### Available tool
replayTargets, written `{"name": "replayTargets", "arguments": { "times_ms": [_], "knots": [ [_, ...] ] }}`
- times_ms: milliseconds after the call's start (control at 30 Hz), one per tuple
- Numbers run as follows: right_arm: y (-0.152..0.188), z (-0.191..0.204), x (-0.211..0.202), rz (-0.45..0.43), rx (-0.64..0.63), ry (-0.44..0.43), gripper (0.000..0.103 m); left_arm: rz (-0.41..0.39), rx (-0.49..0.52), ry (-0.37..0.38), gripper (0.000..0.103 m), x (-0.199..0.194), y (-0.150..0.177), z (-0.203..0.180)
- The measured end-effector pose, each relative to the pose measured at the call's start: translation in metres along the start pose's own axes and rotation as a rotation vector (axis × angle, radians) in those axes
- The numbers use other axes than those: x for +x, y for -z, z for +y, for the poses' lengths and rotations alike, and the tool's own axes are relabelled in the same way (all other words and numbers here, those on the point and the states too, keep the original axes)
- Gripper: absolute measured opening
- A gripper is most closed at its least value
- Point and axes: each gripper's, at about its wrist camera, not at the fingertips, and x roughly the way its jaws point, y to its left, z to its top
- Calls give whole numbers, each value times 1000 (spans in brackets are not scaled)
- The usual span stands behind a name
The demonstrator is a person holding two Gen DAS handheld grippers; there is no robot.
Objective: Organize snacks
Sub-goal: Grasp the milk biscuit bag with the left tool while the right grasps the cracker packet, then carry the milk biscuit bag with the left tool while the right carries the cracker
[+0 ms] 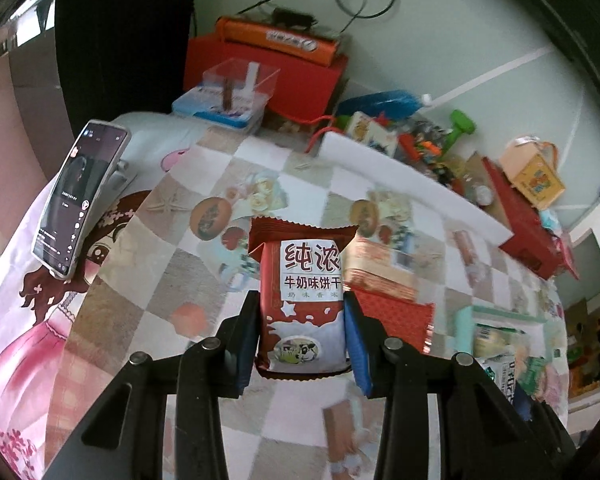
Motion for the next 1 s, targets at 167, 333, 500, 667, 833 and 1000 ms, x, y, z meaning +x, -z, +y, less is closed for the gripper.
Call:
{"name": "replayTargets", "arguments": {
  "times_ms": [167, 333, 500, 667, 833, 1000],
  "knots": [
    [10, -21, -18, -7, 53, 26, 53, -6, 40, 49, 41, -14, 18, -26],
    [16, -38, -30, -9, 84, 38, 53, 2, 70, 86, 41, -19, 30, -46],
    [15, -54, -37, -26, 119, 42, 53, -5, 140, 122, 41, -22, 37, -75],
    [15, -75, -41, -32, 165, 60, 53, 8, 195, 156, 41, -21, 46, -100],
    [14, -114, -54, -54, 248, 138, 53, 17, 248, 204, 41, -24, 57, -123],
    [18, -157, -73, -79, 341, 219, 53, 40, 298, 233, 41, -21, 69, -144]
  ]
}}
